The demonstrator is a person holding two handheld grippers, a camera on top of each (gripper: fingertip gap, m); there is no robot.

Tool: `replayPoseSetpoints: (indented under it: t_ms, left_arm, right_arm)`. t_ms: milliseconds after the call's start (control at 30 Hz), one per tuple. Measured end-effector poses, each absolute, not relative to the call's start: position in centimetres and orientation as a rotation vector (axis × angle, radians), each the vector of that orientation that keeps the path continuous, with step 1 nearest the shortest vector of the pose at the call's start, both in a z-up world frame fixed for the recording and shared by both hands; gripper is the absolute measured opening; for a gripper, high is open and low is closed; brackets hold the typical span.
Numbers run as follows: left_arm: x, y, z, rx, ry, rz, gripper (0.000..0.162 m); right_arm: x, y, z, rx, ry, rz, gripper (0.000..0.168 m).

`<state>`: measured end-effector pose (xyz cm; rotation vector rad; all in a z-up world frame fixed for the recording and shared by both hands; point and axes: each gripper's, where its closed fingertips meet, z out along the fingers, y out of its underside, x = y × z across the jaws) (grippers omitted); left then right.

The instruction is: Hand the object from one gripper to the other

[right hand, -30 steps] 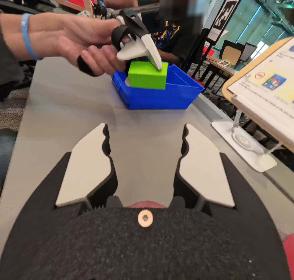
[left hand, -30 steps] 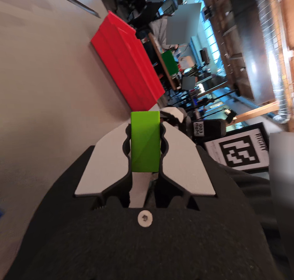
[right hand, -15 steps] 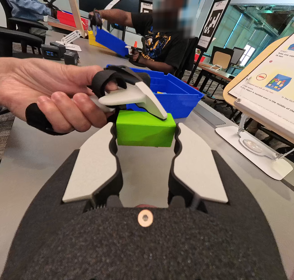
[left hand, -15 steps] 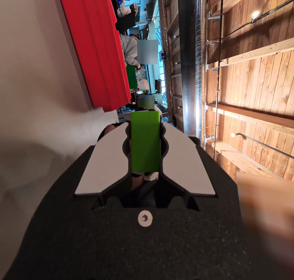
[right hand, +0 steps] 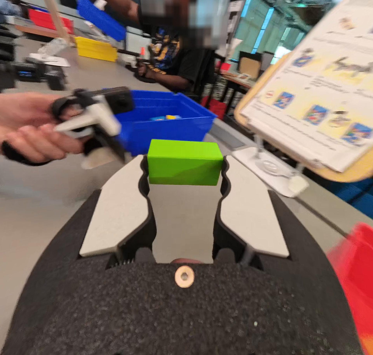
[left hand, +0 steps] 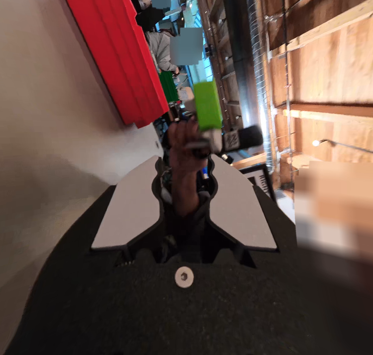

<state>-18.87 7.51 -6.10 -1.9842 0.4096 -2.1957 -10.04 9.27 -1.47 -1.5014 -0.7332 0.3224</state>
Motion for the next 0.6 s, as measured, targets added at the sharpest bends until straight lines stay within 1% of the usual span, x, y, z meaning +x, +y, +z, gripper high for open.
replayPoseSetpoints:
  t_ms: [133, 200, 300, 400, 467, 533, 600]
  left_arm:
    - [-20.2, 3.4, -8.9, -2.041, 0.637, -2.020, 0.042]
    - [-20.5, 2.2, -10.6, -2.081, 0.671, -1.929, 0.040]
    - [-20.4, 1.2, -11.1, -2.086, 0.679, -1.951, 0.040]
    - [-20.1, 1.0, -10.9, -2.075, 0.725, -1.918, 0.040]
    - [-20.2, 1.0, -11.3, -2.089, 0.783, -1.834, 0.041]
    - [-20.2, 1.0, -11.2, -2.081, 0.799, -1.786, 0.041]
    - [-20.3, 0.8, -10.7, -2.062, 0.804, -1.805, 0.041]
  right_arm:
    - [1.5, 12.6, 3.3, -1.633, -0.492, 0.157, 0.070]
    - [7.8, 15.2, 3.2, -1.784, -0.318, 0.097, 0.070]
    - [15.3, 19.9, -2.1, -2.075, -0.081, 0.029, 0.070]
    - [18.4, 23.4, -9.6, -2.403, 0.108, 0.115, 0.070]
    - [20.0, 24.3, -13.6, -2.613, 0.166, 0.070, 0.070]
    - [20.7, 24.4, -16.2, -2.784, 0.218, 0.054, 0.070]
    - [21.1, 24.5, -17.6, -2.888, 0.253, 0.036, 0.070]
